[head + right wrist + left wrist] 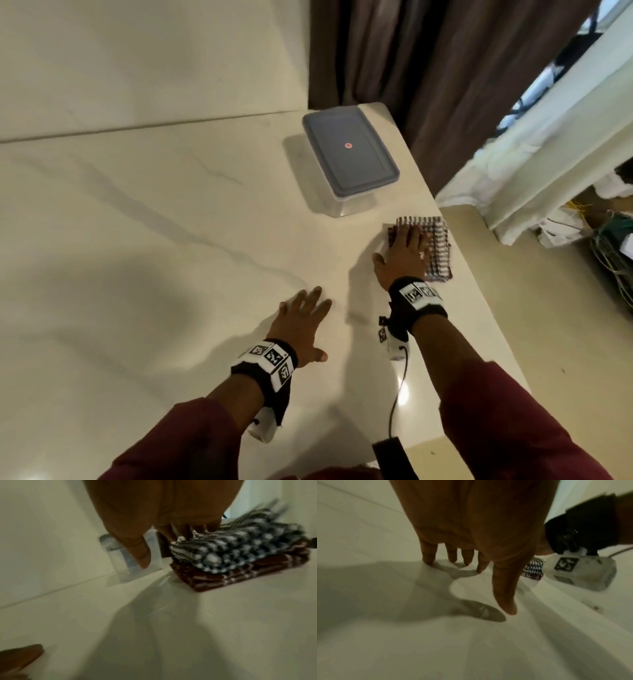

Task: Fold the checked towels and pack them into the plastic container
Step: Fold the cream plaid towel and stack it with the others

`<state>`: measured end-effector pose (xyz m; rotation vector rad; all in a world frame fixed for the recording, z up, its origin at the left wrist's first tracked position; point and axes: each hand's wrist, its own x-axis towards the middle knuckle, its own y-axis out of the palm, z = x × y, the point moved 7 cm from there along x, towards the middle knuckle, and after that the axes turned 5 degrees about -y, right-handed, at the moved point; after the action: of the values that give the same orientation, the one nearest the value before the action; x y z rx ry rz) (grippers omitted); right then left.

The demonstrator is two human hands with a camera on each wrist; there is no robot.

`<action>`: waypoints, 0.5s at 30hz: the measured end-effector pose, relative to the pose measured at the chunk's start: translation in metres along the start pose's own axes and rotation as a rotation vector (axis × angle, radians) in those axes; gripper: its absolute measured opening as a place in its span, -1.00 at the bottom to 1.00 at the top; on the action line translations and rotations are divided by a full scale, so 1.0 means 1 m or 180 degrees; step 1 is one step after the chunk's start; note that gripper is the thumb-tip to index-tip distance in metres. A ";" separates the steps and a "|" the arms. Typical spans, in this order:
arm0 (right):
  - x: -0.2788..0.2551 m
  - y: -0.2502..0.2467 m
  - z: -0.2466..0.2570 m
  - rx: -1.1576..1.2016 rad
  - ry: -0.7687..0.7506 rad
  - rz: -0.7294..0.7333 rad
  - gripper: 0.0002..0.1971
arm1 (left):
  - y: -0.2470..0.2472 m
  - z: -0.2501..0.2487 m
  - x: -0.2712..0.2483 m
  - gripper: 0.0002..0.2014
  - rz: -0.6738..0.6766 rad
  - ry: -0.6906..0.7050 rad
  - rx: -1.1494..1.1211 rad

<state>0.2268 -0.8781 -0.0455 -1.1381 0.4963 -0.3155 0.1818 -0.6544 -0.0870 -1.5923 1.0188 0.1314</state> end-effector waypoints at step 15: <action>-0.228 0.152 0.394 0.1062 -0.3496 0.1439 -0.66 | -0.012 0.330 -0.259 -0.55 -0.1925 -0.2182 -0.1821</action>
<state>0.2395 -0.3996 -0.0069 -0.6950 -0.2796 0.5967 0.1737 -0.2384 -0.0289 -2.0839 -0.0680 0.5427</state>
